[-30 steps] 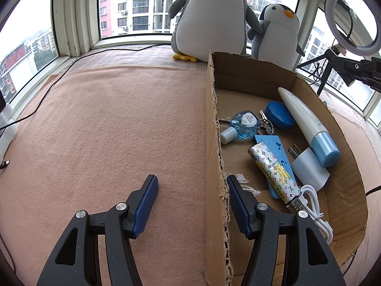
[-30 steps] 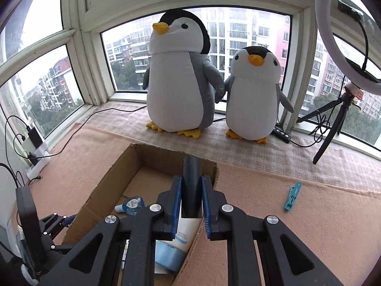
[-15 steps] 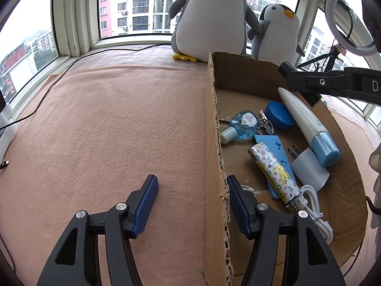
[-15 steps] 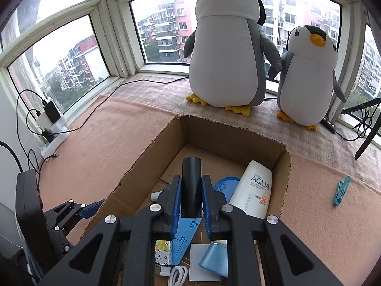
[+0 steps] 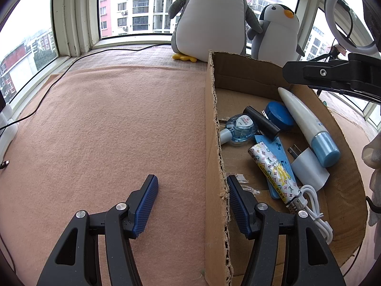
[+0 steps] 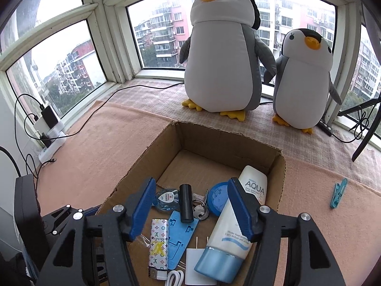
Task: Organize rigid objects
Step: 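Carry the black tube into the box and open the right tool, then move the right tool to the teal clothespin and close on it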
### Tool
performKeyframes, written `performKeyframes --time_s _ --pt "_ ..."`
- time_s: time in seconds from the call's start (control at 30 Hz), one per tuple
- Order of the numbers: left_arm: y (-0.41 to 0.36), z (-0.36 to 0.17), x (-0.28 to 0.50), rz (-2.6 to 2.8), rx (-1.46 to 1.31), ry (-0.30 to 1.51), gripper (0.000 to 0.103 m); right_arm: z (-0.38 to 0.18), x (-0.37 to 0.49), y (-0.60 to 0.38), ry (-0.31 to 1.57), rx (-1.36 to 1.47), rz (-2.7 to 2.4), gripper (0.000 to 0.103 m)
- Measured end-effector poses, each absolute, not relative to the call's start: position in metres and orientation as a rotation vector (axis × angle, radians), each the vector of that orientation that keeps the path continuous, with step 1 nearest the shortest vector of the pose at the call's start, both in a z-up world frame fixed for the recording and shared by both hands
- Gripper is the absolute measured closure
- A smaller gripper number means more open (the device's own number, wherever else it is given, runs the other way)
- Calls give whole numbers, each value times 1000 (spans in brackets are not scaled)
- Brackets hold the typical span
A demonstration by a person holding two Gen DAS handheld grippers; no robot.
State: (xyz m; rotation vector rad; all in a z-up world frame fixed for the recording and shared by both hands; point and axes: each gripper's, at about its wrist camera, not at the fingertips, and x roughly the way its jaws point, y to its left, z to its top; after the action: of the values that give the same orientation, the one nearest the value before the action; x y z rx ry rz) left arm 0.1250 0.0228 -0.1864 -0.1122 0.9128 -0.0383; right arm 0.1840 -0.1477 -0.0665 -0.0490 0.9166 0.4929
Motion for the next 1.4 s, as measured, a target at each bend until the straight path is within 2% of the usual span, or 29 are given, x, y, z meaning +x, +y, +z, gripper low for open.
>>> performKeyframes --time_s 0.33,0.87,1.4 --pt "23 -186 125 -38 -112 913 40 -61 187 -176 895 -13 434 38" --pt "23 -186 125 -39 -112 913 40 -61 195 -252 897 100 280 38" --pt "23 -186 125 -39 -112 913 40 -97 226 -331 977 250 52 38"
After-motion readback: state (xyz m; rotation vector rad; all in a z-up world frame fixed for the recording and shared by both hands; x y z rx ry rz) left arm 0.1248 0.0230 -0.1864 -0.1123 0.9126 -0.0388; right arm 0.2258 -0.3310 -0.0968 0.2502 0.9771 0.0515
